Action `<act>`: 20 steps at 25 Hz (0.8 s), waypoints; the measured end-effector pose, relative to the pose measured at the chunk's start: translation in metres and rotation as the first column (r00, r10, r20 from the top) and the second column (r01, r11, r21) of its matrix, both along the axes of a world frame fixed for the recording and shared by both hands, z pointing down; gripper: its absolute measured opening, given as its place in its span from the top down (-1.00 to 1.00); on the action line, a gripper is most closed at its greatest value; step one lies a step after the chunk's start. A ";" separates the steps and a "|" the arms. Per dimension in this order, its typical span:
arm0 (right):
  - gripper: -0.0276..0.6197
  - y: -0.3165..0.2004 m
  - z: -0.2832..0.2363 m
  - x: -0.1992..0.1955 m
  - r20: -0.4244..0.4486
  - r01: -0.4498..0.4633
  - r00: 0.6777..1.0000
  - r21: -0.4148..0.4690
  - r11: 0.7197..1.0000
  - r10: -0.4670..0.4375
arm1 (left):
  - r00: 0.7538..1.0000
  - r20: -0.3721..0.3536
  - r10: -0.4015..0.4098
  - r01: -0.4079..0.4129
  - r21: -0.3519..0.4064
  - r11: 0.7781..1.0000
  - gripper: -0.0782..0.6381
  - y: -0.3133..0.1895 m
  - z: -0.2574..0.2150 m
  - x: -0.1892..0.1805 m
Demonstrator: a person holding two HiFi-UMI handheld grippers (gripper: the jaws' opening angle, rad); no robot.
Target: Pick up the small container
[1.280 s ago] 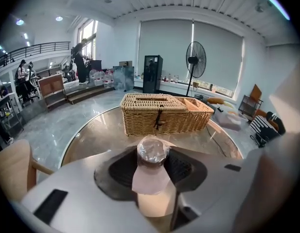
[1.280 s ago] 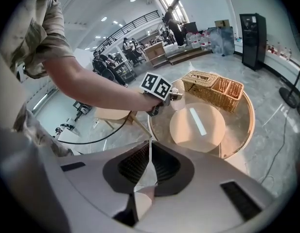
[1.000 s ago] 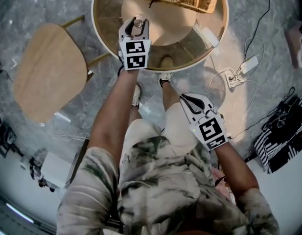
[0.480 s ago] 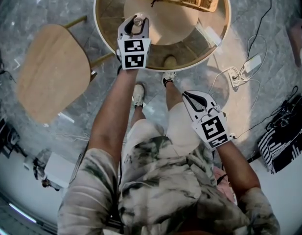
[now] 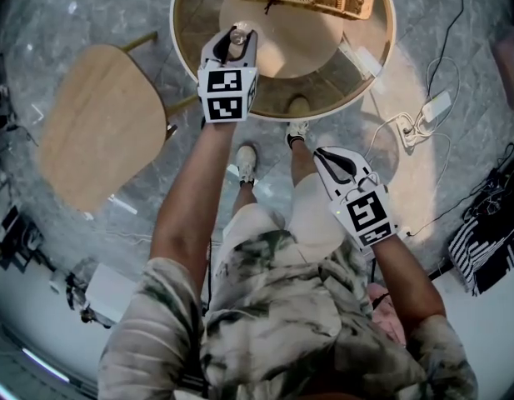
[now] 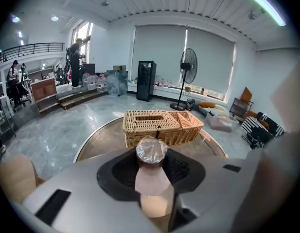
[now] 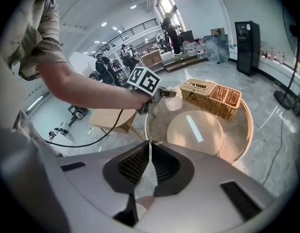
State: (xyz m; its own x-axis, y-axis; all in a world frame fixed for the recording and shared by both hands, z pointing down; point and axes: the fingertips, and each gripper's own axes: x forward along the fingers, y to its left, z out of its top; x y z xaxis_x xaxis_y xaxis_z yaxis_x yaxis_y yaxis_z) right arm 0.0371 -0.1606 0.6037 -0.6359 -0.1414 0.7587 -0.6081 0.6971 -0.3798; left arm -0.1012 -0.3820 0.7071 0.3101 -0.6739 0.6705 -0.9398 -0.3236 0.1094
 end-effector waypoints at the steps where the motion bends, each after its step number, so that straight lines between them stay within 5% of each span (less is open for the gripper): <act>1: 0.80 0.000 -0.002 -0.001 0.002 -0.003 1.000 0.006 1.000 0.003 | 1.000 0.000 0.007 -0.007 0.003 1.000 0.36 0.001 -0.005 0.000; 20: 0.80 -0.004 -0.042 -0.021 0.028 -0.097 0.995 0.082 0.992 0.095 | 0.994 -0.004 0.113 -0.113 0.039 0.993 0.37 0.012 -0.111 -0.011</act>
